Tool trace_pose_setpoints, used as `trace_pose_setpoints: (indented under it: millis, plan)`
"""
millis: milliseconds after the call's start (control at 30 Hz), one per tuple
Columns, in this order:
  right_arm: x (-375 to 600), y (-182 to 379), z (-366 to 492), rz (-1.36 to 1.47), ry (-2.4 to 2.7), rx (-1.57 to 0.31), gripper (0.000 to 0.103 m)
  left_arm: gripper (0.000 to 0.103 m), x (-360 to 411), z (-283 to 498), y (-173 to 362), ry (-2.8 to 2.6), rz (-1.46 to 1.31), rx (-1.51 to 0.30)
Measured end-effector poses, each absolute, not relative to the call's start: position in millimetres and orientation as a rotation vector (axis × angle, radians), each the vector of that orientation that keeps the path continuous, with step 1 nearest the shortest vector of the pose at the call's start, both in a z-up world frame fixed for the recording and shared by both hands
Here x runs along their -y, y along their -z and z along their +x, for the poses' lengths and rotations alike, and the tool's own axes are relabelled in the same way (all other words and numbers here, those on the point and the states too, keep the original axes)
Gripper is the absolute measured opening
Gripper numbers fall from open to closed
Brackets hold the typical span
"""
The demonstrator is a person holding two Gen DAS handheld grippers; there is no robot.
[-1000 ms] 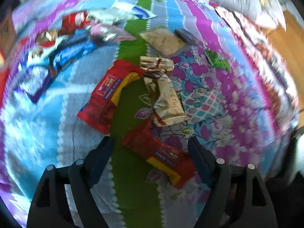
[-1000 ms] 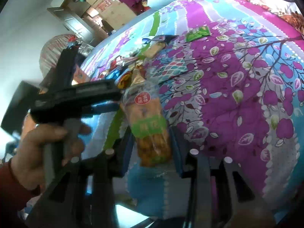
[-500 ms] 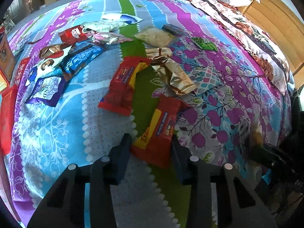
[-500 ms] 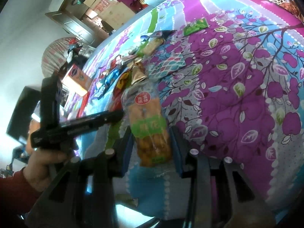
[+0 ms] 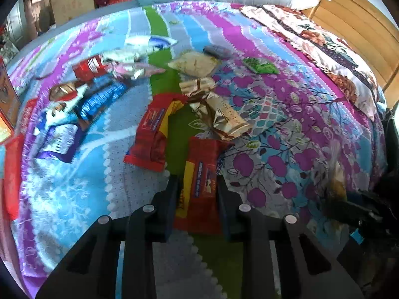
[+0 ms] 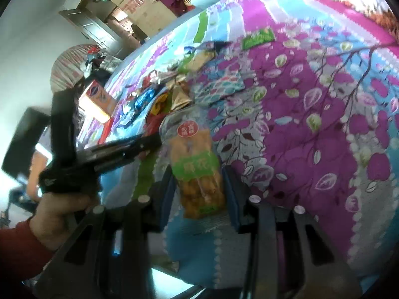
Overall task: Organize snacks
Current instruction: 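Grasp a red chocolate bar with the left tool while the right tool grasps a green-labelled snack bag, then carry the red bar and green-labelled bag over the clear bowl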
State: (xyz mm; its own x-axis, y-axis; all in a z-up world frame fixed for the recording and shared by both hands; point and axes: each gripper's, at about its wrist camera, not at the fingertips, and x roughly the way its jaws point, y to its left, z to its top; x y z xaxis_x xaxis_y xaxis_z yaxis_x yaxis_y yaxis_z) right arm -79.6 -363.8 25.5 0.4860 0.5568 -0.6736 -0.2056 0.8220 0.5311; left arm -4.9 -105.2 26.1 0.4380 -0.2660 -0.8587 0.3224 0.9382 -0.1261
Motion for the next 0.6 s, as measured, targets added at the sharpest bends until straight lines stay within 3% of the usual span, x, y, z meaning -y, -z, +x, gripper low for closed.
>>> trace_pose_setpoints:
  millis: [300, 600]
  plan:
    - [336.0, -58.1, -89.3, 0.303, -0.499, -0.908, 0.038, 0.028, 55.1, -67.9, -97.4, 0.355, 0.077, -0.895]
    - [280.2, -136.7, -76.5, 0.216, -0.584, -0.784, 0.038, 0.028, -85.6, -114.9, -191.2, 0.135, -0.101, -0.694]
